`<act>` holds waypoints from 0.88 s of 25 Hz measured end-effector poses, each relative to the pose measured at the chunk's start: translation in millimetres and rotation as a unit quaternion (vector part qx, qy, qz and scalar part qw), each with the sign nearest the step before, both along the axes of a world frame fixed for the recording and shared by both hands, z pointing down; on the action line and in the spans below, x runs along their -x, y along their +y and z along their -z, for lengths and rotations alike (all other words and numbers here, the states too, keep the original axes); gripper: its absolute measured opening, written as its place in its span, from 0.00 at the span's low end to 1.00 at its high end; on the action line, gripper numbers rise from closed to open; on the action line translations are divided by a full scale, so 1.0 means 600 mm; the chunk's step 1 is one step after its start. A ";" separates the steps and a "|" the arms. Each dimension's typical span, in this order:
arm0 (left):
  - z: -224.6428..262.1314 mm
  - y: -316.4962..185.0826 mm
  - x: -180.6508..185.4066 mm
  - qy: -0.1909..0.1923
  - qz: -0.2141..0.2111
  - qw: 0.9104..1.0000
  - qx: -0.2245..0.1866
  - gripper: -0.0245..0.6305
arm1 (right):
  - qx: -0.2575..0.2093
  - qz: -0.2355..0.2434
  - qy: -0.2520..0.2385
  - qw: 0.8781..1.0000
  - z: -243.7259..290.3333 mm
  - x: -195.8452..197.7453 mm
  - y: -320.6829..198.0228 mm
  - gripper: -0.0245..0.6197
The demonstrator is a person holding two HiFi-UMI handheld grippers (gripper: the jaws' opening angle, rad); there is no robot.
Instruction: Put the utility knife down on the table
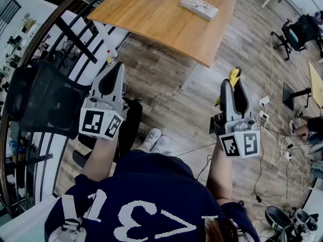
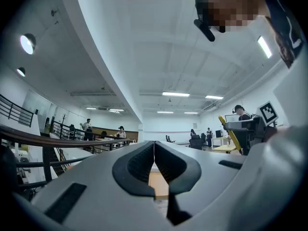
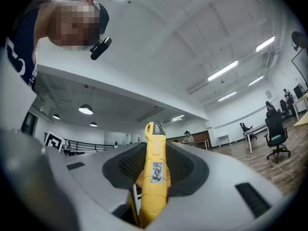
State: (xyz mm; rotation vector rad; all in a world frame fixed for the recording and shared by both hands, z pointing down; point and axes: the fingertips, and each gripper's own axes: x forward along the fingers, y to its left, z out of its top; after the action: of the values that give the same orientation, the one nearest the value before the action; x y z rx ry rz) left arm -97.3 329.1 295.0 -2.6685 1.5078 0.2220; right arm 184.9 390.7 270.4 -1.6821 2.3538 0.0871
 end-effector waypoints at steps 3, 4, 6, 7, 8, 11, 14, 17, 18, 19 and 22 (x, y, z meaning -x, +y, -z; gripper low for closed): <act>-0.003 0.000 -0.003 -0.001 0.000 1.000 -0.002 0.06 | -0.001 0.004 -0.006 1.000 -0.005 0.001 0.003 0.25; -0.003 0.000 -0.004 -0.001 0.000 1.000 -0.003 0.06 | -0.003 0.008 -0.011 1.000 -0.004 0.000 0.005 0.25; 0.001 0.004 -0.006 -0.001 0.002 1.000 -0.007 0.06 | -0.009 0.019 -0.024 1.000 0.001 -0.002 0.009 0.25; 0.002 0.006 -0.007 -0.001 0.003 1.000 -0.009 0.06 | -0.011 0.023 -0.030 0.999 0.002 -0.004 0.010 0.25; 0.001 0.007 -0.008 -0.001 0.004 1.000 -0.009 0.06 | -0.012 0.026 -0.034 0.999 0.002 -0.006 0.009 0.25; -0.006 0.001 -0.007 -0.002 0.009 1.000 -0.006 0.06 | -0.010 0.032 -0.033 0.999 -0.006 -0.005 -0.005 0.25; -0.010 -0.018 0.000 0.000 0.015 1.000 -0.008 0.06 | -0.012 0.037 -0.031 0.999 -0.004 0.003 -0.031 0.25; -0.009 -0.044 0.007 0.007 0.018 1.000 -0.014 0.06 | -0.018 0.040 -0.027 0.999 0.003 0.011 -0.056 0.25; -0.007 -0.056 0.008 0.010 0.018 1.000 -0.016 0.06 | -0.019 0.042 -0.025 0.999 0.004 0.013 -0.067 0.25; -0.005 -0.069 0.009 0.011 0.019 1.000 -0.019 0.06 | -0.019 0.043 -0.022 0.999 0.005 0.014 -0.080 0.25; -0.003 -0.117 0.013 0.014 0.019 0.999 -0.025 0.06 | -0.020 0.042 -0.016 0.999 0.009 0.015 -0.129 0.25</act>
State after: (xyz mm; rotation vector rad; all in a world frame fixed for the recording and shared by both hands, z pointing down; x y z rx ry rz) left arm -105.2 258.6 297.1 -2.6078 1.5372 0.2907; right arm 175.9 313.5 265.2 -1.5527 2.3799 0.0905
